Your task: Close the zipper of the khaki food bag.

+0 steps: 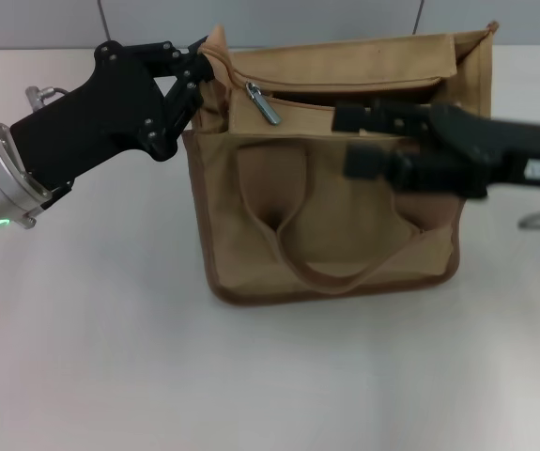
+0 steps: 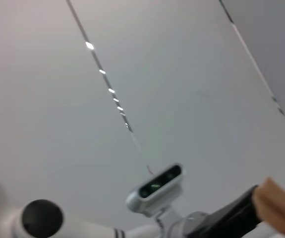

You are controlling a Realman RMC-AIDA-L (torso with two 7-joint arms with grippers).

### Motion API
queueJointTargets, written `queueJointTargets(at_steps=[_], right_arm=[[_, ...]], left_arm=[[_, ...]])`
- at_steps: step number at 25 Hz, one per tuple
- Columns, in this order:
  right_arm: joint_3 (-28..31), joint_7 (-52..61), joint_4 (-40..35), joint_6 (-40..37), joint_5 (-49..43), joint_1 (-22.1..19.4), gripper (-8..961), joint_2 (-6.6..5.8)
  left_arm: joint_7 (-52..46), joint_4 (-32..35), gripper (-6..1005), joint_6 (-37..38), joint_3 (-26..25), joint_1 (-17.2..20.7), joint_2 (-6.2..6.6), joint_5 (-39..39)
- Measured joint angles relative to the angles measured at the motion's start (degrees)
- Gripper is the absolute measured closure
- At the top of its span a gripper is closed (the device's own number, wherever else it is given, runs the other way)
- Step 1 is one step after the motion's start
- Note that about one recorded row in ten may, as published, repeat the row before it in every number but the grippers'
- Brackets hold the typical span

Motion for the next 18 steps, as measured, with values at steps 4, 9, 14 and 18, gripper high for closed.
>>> queueJointTargets(at_steps=[4, 9, 14, 18], right_arm=[[-0.96, 4.59, -2.95, 4.02, -0.28, 1.91, 276, -0.05], [-4.35, 6.40, -3.65, 9.10, -0.32, 2.86, 281, -0.25], [-6.70, 6.36, -4.10, 12.02, -0.35, 3.37, 368, -0.15], [-8.45, 6.36, -4.62, 14.74, -0.40, 4.07, 454, 0.09]], left_arm=[[0.00, 0.08, 964, 0.21, -0.01, -0.19, 0.00, 0.00], [0.00, 0.09, 963, 0.52, -0.01, -0.42, 0.00, -0.56], [0.00, 0.09, 962, 0.52, 0.22, -0.96, -0.01, -0.61], [0.00, -0.04, 961, 0.47, 0.44, -1.65, -0.09, -0.64]])
